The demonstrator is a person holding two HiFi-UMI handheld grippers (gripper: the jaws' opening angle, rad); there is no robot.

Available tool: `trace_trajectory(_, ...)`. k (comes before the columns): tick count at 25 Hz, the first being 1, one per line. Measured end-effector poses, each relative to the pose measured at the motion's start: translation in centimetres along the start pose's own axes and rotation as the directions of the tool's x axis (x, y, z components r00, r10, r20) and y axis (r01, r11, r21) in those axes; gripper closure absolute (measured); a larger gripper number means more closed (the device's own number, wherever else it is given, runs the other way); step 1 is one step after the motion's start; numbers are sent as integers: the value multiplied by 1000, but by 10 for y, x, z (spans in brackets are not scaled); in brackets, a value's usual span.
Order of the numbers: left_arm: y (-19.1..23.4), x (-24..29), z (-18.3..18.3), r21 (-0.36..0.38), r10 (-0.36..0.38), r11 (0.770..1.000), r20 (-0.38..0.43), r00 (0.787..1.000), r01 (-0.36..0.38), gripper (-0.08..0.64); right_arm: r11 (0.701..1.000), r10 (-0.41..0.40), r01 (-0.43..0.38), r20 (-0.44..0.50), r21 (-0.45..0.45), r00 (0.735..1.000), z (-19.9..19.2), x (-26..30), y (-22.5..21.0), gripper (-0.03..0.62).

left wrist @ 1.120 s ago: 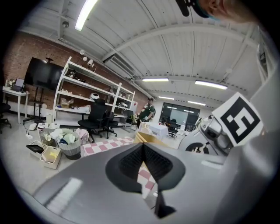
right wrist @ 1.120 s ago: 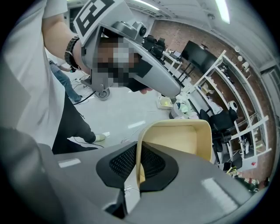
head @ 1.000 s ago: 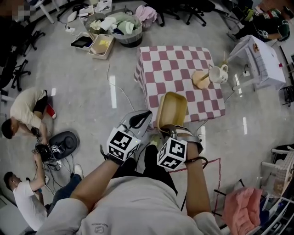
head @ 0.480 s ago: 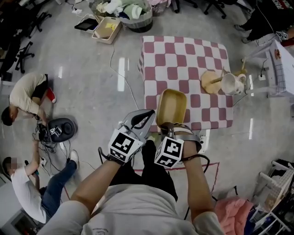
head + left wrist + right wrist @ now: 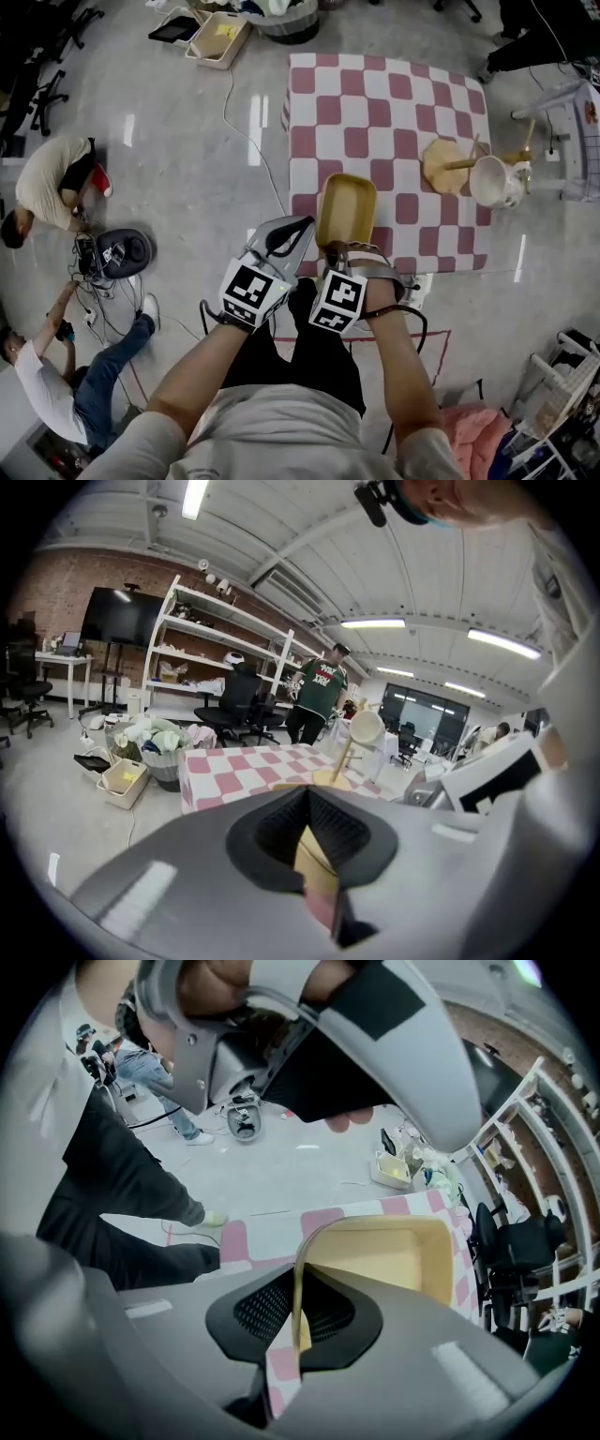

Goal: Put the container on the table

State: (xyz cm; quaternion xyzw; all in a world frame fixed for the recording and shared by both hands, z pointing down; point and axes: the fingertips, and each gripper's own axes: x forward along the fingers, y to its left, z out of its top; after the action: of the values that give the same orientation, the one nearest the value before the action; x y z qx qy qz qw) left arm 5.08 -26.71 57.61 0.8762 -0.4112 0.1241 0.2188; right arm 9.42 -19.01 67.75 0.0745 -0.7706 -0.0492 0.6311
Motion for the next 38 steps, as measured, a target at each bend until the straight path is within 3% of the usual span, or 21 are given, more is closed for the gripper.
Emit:
trace_trajectory(17,28,33,-44,-65,21,998,-11,1000,-21,554,998,2,-8,-88,-60,996,-24,84,-10,568)
trace_trajectory(26,32,33,-47,-80,5,997,-19,1000,-7,554,1000,27,-27,-57,-2,998,-22,93,-11,563)
trace_trajectory(31,29,29,-48,-81,-8,997,-28,1000,6,554,998,30,-31,5,62,1000,-12,81,-14,512)
trace_trajectory(38,17,17,-43,-71,-39,997,-50,998,35,554,990,-14,9,37,140,999,-5,50,-20,511)
